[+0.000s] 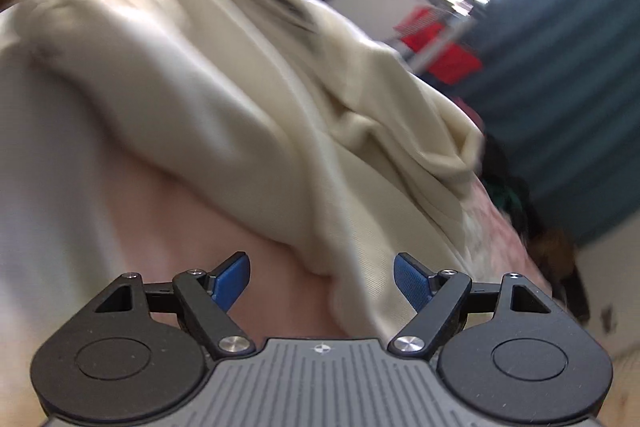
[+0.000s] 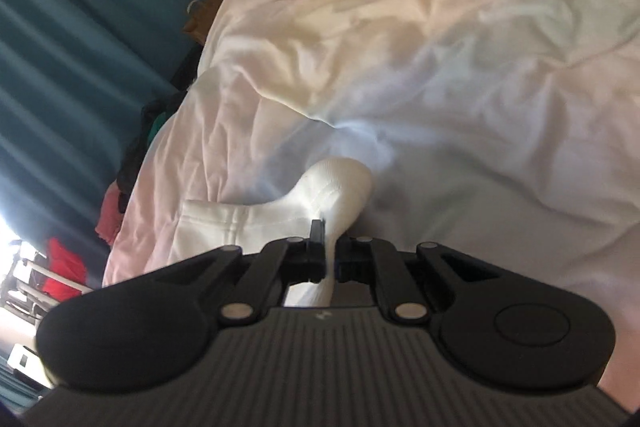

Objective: Fold clothes

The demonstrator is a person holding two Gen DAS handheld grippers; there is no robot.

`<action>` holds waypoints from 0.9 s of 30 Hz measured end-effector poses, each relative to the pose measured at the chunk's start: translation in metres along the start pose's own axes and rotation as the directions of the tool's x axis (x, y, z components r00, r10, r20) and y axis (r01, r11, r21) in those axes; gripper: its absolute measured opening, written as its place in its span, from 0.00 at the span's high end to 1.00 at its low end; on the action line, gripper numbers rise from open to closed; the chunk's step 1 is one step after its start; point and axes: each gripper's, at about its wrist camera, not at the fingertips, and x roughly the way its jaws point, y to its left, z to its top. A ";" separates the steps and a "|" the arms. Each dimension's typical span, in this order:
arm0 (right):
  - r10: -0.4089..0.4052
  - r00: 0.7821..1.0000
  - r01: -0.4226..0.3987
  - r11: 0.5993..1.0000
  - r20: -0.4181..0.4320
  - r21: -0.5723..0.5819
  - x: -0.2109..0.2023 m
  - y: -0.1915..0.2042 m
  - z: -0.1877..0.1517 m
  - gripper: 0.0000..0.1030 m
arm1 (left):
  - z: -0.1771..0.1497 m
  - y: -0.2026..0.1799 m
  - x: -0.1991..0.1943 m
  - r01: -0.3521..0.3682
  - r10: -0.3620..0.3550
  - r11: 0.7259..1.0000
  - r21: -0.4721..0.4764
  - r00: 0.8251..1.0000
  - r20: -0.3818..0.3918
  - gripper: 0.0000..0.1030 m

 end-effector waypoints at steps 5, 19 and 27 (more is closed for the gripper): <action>0.019 1.000 -0.019 1.000 0.017 -0.010 -0.007 0.009 0.002 0.94 | 0.030 0.053 -0.023 -0.077 0.102 0.959 -0.274 0.992 0.077 0.22; -0.029 0.999 0.029 1.000 0.031 0.008 -0.027 0.000 -0.002 0.94 | 0.099 0.076 -0.031 -0.052 0.113 0.945 -0.322 0.978 0.173 0.84; -0.087 0.986 0.113 0.975 0.139 -0.190 -0.071 0.022 -0.001 0.95 | 0.132 0.086 -0.100 0.011 0.038 0.949 -0.315 0.988 0.150 0.91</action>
